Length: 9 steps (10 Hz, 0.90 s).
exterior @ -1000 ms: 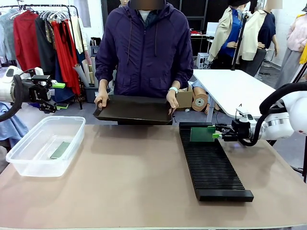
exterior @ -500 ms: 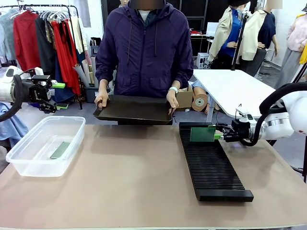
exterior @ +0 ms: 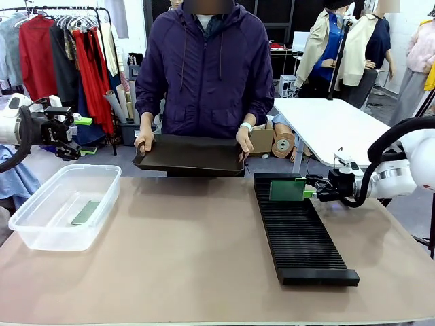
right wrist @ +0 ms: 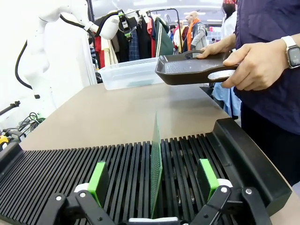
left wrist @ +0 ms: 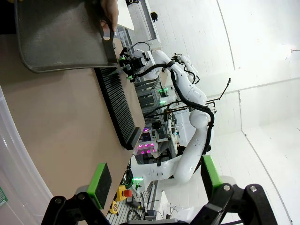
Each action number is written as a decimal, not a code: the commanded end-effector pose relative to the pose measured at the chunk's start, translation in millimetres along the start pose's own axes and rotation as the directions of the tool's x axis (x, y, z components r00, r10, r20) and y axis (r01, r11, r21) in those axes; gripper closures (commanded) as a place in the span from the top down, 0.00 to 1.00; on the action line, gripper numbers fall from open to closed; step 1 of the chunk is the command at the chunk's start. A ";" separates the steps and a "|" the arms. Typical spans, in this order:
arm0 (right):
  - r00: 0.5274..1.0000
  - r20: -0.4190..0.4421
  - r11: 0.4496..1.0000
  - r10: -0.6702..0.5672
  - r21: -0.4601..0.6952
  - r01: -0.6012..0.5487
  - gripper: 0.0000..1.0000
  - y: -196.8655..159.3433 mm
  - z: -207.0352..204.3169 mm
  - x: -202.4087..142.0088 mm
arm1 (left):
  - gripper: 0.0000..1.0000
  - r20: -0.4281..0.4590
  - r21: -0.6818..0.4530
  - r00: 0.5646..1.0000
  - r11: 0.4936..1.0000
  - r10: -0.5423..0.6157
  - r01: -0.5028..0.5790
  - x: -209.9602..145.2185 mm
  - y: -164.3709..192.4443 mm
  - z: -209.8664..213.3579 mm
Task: Sort PCBs into racks and boxes based on the side picked up.
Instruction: If the short side of the Blank PCB is picked up, insert it into the PCB Rack ; if the long side is picked up, place it in the Organizing box.
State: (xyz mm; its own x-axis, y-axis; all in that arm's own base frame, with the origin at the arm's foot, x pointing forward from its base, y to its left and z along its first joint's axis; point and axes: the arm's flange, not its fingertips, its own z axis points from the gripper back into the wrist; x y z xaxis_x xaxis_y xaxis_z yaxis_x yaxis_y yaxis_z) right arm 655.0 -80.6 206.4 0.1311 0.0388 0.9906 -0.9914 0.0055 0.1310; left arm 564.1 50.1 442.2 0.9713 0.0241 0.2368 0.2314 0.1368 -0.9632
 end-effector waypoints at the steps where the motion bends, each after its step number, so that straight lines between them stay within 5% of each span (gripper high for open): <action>1: 1.000 0.004 1.000 0.003 -0.001 -0.003 1.00 -0.3 -0.4 1.9 | 1.00 0.003 0.003 1.000 1.000 -0.004 0.004 0.7 -1.5 1.3; 9: 1.000 0.000 1.000 0.000 0.000 0.000 1.00 0.0 0.0 0.0 | 1.00 0.003 0.003 1.000 1.000 -0.004 0.004 0.7 -1.5 1.3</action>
State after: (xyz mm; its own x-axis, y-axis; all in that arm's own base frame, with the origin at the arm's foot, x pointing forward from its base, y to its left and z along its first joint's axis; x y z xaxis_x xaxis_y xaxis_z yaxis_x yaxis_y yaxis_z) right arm 654.9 -80.6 206.1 0.1315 0.0387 0.9906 -0.9913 0.0055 0.1314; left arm 564.1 50.1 442.2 0.9713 0.0241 0.2368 0.2314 0.1368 -0.9632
